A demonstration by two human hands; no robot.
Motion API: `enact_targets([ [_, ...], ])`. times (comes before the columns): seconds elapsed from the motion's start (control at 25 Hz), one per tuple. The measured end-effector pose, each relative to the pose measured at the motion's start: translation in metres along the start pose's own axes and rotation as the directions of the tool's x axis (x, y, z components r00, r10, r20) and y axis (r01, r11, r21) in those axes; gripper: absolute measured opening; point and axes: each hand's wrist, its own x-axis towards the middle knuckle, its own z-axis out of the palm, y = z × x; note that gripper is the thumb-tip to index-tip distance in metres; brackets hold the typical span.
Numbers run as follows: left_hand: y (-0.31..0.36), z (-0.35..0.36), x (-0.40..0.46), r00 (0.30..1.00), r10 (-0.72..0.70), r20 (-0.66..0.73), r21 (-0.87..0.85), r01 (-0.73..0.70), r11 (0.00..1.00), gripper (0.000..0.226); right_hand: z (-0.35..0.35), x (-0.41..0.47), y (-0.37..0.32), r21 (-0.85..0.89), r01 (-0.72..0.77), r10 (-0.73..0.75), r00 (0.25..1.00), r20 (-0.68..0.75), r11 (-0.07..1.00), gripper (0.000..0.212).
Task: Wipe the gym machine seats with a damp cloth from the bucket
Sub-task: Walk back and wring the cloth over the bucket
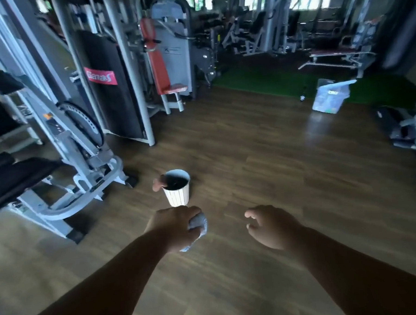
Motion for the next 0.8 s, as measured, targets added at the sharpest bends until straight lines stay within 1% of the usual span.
enact_targets([
  [0.16,-0.033,0.009,0.073,0.991,-0.131,-0.007,-0.024,0.131,0.991,0.041,-0.026,0.119,0.019,-0.028,0.121,-0.119,0.989,0.085,0.992,0.045],
  [0.36,-0.1,0.019,0.169,0.967,-0.254,0.021,-0.028,0.254,0.967,0.037,-0.03,0.272,0.011,0.01,0.205,-0.204,0.969,0.139,0.979,0.046],
  [0.44,-0.135,0.024,0.208,0.964,-0.263,0.034,-0.026,0.264,0.964,0.036,-0.024,0.33,0.003,-0.005,0.231,-0.228,0.963,0.145,0.973,0.046],
  [0.6,-0.202,0.024,0.281,0.959,-0.269,0.086,-0.033,0.272,0.962,0.038,-0.02,0.434,-0.014,0.006,0.22,-0.218,0.962,0.166,0.975,0.047],
  [0.72,-0.233,0.019,0.325,0.947,-0.299,0.117,-0.048,0.306,0.951,0.039,-0.029,0.495,-0.032,0.015,0.277,-0.275,0.942,0.19,0.961,0.045],
  [0.8,-0.251,0.017,0.353,0.937,-0.332,0.108,-0.069,0.34,0.938,0.044,-0.037,0.537,-0.041,0.02,0.299,-0.296,0.933,0.205,0.954,0.04],
])
